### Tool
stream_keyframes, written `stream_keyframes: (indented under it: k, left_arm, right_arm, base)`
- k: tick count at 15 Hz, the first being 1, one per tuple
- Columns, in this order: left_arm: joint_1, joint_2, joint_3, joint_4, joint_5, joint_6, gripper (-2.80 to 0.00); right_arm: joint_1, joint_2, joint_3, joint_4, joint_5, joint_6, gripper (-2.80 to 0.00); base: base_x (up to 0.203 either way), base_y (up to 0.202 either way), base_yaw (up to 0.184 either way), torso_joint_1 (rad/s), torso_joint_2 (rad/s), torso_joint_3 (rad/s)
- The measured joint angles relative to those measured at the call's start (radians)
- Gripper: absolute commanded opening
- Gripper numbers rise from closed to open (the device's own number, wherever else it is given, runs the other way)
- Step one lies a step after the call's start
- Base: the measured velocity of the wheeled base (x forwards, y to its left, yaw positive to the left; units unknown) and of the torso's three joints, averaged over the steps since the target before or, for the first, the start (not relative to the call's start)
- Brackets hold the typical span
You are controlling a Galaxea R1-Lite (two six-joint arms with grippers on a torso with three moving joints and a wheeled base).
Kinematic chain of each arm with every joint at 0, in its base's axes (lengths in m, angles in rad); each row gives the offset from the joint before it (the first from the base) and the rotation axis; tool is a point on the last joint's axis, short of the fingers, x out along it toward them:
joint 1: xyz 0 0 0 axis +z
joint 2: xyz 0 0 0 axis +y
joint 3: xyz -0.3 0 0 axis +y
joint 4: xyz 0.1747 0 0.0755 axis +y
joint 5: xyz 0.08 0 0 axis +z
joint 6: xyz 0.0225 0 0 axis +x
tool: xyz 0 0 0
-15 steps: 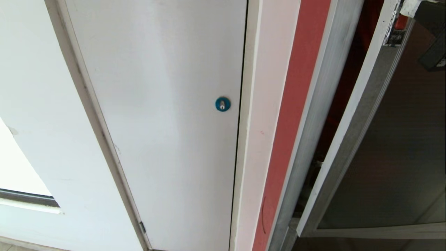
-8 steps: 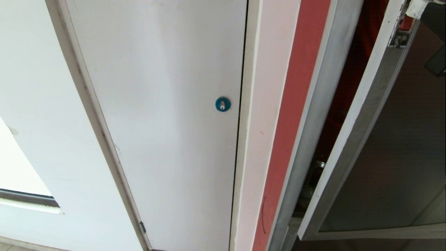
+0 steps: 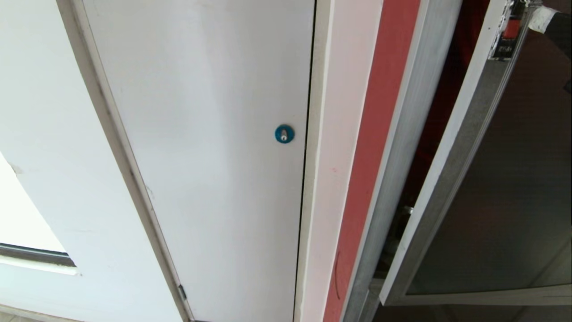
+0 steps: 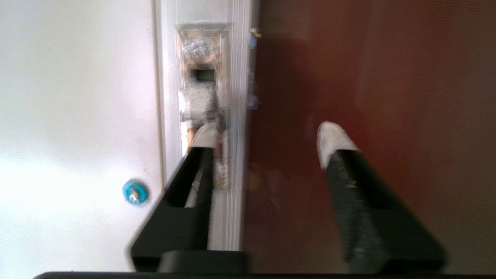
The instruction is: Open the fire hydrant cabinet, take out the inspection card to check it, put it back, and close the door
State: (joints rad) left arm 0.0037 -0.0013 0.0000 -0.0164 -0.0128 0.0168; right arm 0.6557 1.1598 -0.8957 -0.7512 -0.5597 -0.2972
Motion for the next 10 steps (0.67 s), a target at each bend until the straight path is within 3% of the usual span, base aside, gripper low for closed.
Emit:
stream_keyframes:
  k: [10]
  left_arm:
    - [0.002, 0.000, 0.000, 0.000, -0.001, 0.000, -2.80]
  right_arm:
    - [0.014, -0.036, 0.009, 0.044, 0.012, -0.003, 0.00]
  base:
    - [0.000, 0.000, 0.000, 0.000, 0.00, 0.000]
